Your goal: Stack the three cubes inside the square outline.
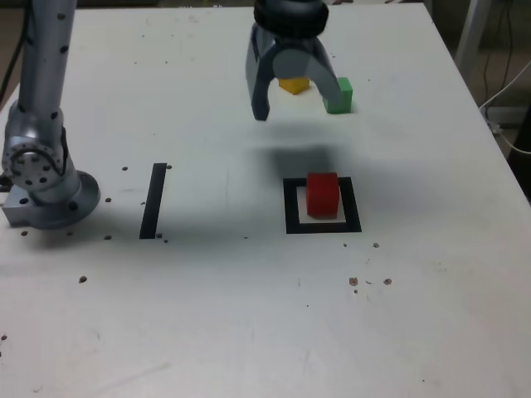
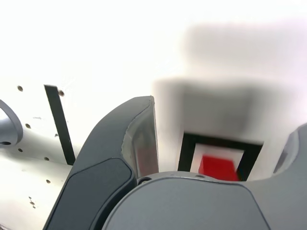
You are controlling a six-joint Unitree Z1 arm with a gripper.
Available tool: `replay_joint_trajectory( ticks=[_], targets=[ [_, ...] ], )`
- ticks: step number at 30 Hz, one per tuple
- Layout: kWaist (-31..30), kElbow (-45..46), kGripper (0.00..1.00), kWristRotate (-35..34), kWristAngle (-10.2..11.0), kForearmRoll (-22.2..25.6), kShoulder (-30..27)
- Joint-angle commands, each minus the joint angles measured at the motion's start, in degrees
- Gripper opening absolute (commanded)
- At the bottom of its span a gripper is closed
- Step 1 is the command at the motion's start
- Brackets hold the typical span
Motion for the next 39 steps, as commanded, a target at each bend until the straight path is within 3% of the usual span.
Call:
replay_joint_trajectory(
  ticks=[1, 14, 32, 39],
  targets=[
    [3.8, -0.9, 0.99, 0.6, 0.0, 0.3, 0.0],
    [18.0, -11.8, 0.99, 5.0, -1.4, 5.0, 8.4],
    [23.7, -30.7, 0.96, 9.0, -4.3, 13.4, 22.6],
    [25.0, -35.4, 0.89, 10.3, -6.1, 15.5, 26.4]
  ],
)
